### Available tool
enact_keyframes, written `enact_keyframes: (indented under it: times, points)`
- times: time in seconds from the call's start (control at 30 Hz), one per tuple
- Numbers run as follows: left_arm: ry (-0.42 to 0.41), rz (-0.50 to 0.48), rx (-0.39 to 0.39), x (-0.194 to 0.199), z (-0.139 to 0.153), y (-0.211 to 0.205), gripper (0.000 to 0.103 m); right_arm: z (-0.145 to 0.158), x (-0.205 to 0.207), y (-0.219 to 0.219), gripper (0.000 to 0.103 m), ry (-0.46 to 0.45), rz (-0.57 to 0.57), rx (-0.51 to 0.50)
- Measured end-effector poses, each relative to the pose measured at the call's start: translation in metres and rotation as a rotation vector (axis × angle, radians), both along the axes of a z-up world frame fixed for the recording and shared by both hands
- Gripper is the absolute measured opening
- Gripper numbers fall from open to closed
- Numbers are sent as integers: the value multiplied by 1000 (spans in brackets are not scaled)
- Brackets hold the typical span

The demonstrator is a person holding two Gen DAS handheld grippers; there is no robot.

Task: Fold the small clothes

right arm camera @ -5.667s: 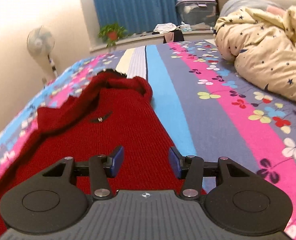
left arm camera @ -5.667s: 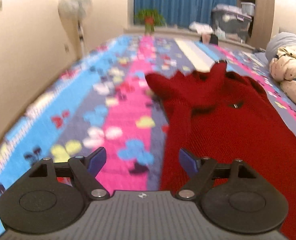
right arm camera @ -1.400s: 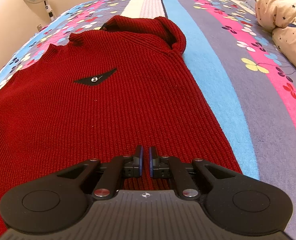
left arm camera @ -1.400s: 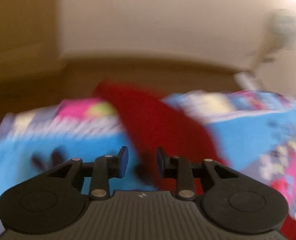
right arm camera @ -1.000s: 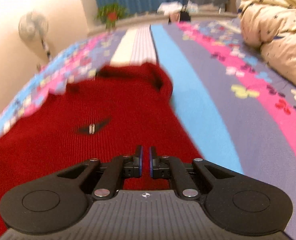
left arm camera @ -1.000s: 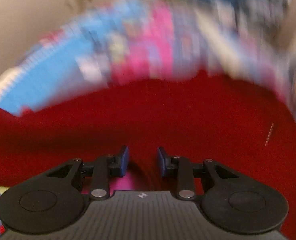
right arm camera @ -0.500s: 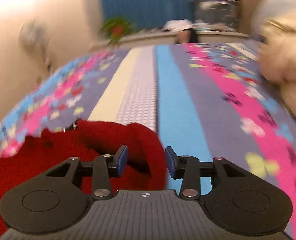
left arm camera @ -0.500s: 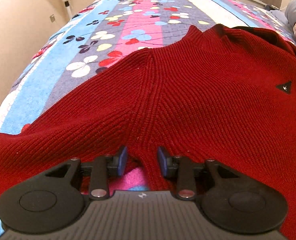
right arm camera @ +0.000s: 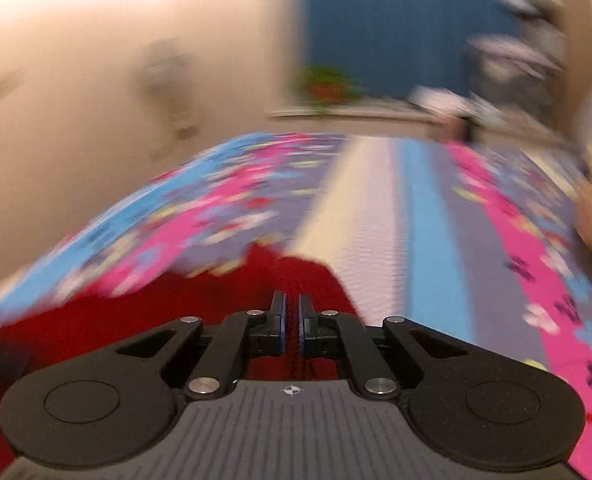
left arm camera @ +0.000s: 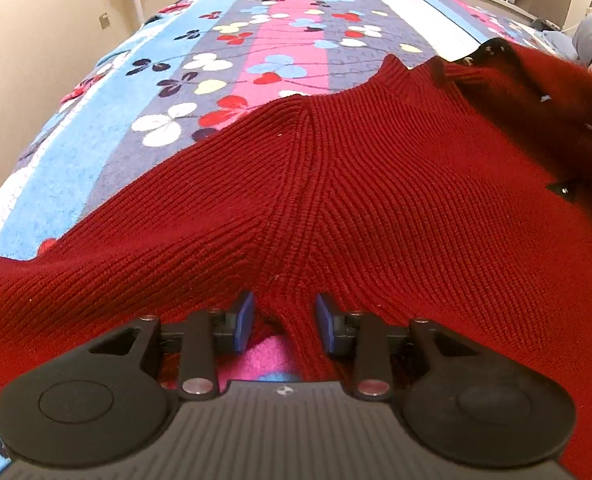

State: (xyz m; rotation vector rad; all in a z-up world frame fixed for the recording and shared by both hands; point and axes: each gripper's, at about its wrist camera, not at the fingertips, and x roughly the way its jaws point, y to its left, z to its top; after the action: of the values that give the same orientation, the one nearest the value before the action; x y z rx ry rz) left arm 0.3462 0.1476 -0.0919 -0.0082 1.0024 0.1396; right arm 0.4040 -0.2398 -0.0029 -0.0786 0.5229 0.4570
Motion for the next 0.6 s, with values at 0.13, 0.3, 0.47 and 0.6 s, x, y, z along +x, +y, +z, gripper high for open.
enact_keyframes:
  times: [0.13,0.3,0.47,0.6]
  points:
    - [2,13,-20,0,1,3,37,-69,-59,59,7,124,253,-283]
    - [5,23,-44,-1,4,6,39,-83,-57,87,11,220,282,-317]
    - [14,36,-68,2,4,9,40,-34,-18,99,42,161,167,-145]
    - [13,29,-65,1,4,9,40,-49,31,129,46,256,102,-108]
